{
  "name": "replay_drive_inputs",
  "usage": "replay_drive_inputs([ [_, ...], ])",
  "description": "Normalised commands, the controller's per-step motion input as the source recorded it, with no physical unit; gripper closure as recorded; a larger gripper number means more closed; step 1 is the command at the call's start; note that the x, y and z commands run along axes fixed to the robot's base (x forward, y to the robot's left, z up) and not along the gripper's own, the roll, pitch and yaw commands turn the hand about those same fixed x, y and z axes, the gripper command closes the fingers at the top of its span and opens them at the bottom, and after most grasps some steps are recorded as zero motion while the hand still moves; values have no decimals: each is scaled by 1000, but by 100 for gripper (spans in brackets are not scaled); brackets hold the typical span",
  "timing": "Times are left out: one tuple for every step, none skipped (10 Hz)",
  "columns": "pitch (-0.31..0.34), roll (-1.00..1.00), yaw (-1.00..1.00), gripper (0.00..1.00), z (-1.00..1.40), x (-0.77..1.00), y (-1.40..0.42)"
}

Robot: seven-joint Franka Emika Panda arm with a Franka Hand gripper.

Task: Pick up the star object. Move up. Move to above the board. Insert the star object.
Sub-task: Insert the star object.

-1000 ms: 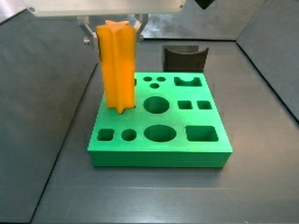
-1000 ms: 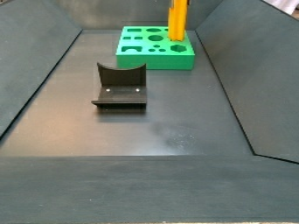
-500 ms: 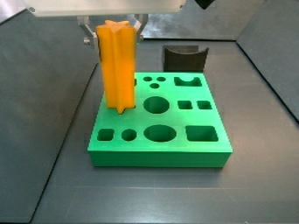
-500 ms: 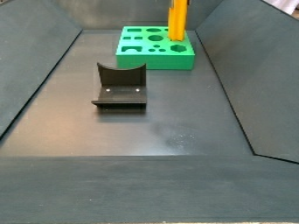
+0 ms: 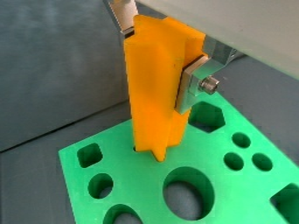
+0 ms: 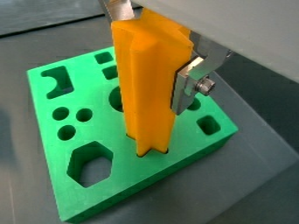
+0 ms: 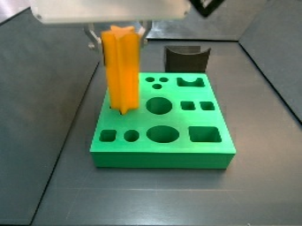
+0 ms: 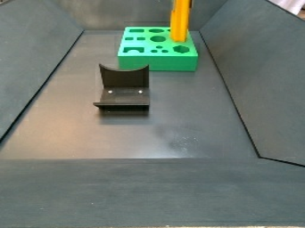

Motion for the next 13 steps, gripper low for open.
replay_drive_inputs([
  [0, 34, -91, 100, -186, 69, 0],
  [-61, 104, 0, 100, -551, -9, 0],
  [-47, 21, 0, 100, -917, 0, 0],
  [-11, -49, 117, 100, -1000, 0, 0],
  [0, -43, 397, 100, -997, 0, 0],
  [0, -43, 437, 100, -994, 0, 0],
  [-3, 0, 131, 100, -1000, 0, -23],
  [0, 91, 0, 100, -1000, 9, -51],
  [0, 190, -9, 100, -920, 23, 0],
  [-23, 149, 0, 100, -823, 9, 23],
  [-69, 0, 126, 100, -709, 63, 163],
  [-89, 0, 169, 100, -806, 74, 177],
  [-116, 16, 80, 100, -1000, 6, 86],
])
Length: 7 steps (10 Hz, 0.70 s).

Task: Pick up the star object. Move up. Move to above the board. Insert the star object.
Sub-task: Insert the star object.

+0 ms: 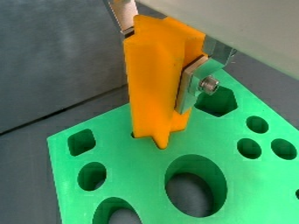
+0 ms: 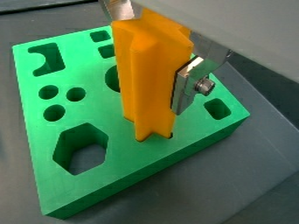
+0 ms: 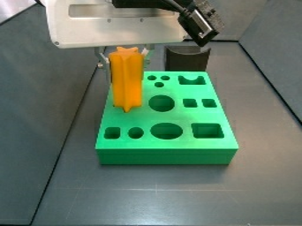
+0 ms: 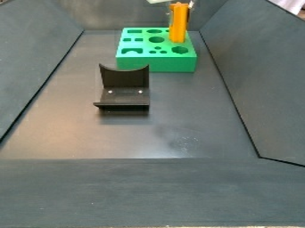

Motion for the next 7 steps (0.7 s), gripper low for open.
replay_drive_inputs([
  [-97, 50, 0, 100, -1000, 0, 11],
  [-61, 73, -69, 100, -1000, 174, 17],
  [-74, 69, -326, 100, -911, 106, 0],
  [-101, 164, -277, 100, -600, 0, 0],
  [0, 23, -14, 100, -23, 0, 0],
  [-34, 17, 0, 100, -106, 0, -17],
  [-169, 294, -89, 100, -640, -134, -237],
])
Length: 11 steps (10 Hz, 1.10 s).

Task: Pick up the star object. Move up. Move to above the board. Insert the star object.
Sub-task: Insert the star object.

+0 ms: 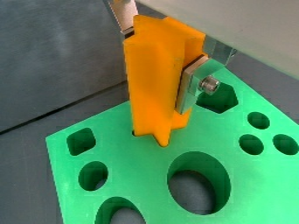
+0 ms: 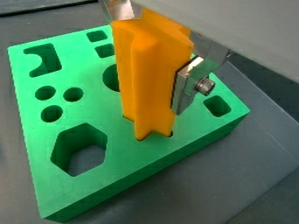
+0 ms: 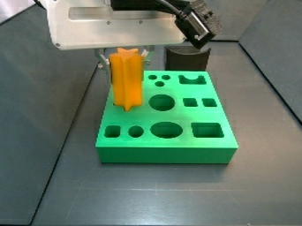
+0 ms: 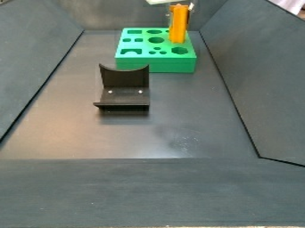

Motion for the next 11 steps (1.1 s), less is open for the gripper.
replay_drive_inputs([
  [-131, 226, -131, 100, -783, -71, -134],
  [-160, 114, -120, 100, -880, 0, -14],
  [-197, 84, -154, 100, -709, 0, -9],
  [-26, -19, -186, 100, 0, 100, 0],
  [0, 0, 0, 100, -51, 0, 0],
  [-251, 87, 0, 100, -557, -280, -11],
  [-20, 0, 0, 100, 0, -3, 0],
  [0, 0, 0, 100, -31, 6, 0],
  [-191, 123, -60, 100, -757, -34, -14],
  [-47, 0, 0, 100, -9, 0, 0],
  [-9, 0, 0, 100, 0, 0, 0],
])
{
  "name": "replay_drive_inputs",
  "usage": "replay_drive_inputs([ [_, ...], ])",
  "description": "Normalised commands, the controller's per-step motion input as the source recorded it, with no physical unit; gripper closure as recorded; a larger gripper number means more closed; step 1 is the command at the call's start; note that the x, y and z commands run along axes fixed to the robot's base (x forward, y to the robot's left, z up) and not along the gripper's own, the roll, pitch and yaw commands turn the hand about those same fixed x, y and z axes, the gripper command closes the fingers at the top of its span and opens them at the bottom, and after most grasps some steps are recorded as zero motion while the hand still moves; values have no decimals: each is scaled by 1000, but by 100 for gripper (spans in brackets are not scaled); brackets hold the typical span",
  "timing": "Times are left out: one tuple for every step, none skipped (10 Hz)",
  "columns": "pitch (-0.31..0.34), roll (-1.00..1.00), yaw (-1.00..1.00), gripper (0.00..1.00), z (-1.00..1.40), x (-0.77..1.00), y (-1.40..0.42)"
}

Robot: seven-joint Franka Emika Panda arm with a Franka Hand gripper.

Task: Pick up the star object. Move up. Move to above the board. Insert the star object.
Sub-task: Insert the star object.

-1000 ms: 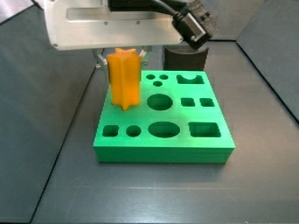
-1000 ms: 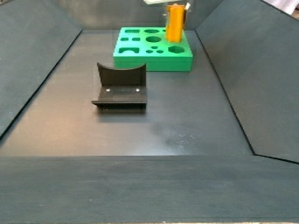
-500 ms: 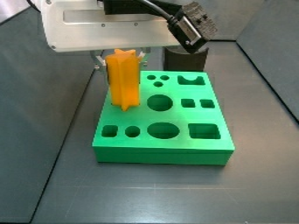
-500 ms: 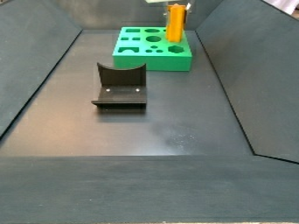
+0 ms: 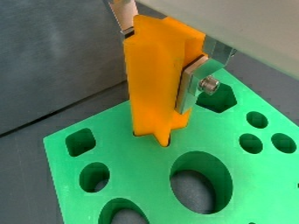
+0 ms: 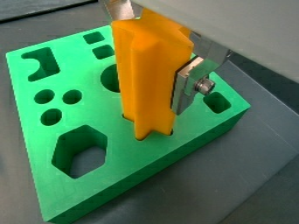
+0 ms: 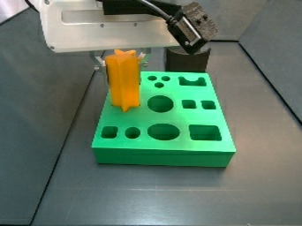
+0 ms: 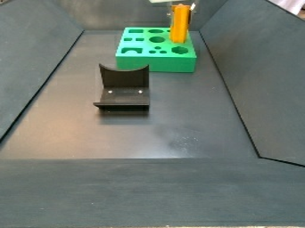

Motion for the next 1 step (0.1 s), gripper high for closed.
replay_drive_inputs([
  [0, 0, 0, 100, 0, 0, 0],
])
